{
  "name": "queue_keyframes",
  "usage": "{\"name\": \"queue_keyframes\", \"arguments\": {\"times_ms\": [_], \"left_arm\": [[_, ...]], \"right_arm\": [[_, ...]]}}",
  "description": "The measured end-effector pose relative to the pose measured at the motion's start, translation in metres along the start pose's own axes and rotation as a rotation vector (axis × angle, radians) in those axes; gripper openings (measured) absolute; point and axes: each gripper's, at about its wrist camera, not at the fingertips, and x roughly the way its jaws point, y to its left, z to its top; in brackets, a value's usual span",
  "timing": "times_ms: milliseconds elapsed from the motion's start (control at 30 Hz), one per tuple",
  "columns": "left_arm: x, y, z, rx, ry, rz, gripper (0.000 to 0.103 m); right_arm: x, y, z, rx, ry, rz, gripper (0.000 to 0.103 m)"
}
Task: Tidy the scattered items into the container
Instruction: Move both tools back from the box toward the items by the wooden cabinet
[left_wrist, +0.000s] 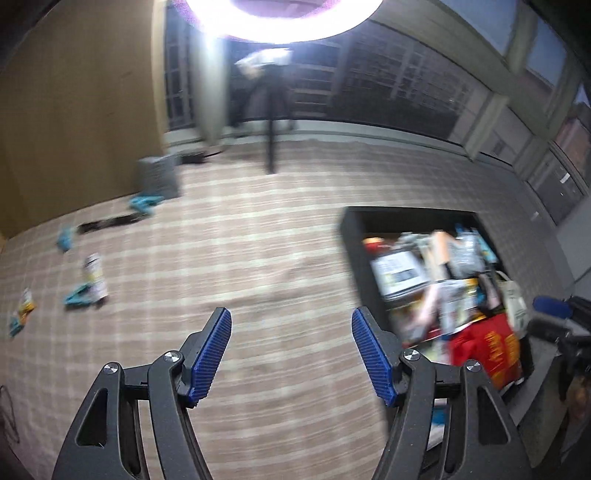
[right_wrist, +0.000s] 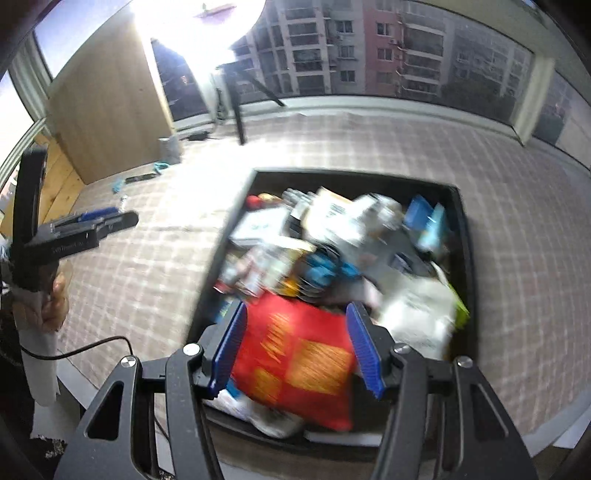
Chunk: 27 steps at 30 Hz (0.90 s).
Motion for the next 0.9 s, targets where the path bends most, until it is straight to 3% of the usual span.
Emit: {"name": "queue_keyframes", "arguments": {"times_ms": [267,533,633,900], "left_arm": [[-0.014,0.122,-0.008,-0.086,0.011,0.095,0.066],[-0.004,0.216,0.015,-0.132,0.008,0.150,0.066],[0.012,0.231,0.034,-0.070,0.010,0.164,0.065],[0.078,0.238,0.086,0.235,0.071,0.154,0.065]], "right_arm": [[0.031,0.095,0.061,-0.091,-0.051,0.033,0.055],[0.095,0.180,0.119,-0.224,-0.051,0.047,0.058],[0.125,0.200,0.142,-0.253,-0.033,0.044,0.058],[0.208,0.224,0.198,-0.303,0.021,0.110,0.057]]}}
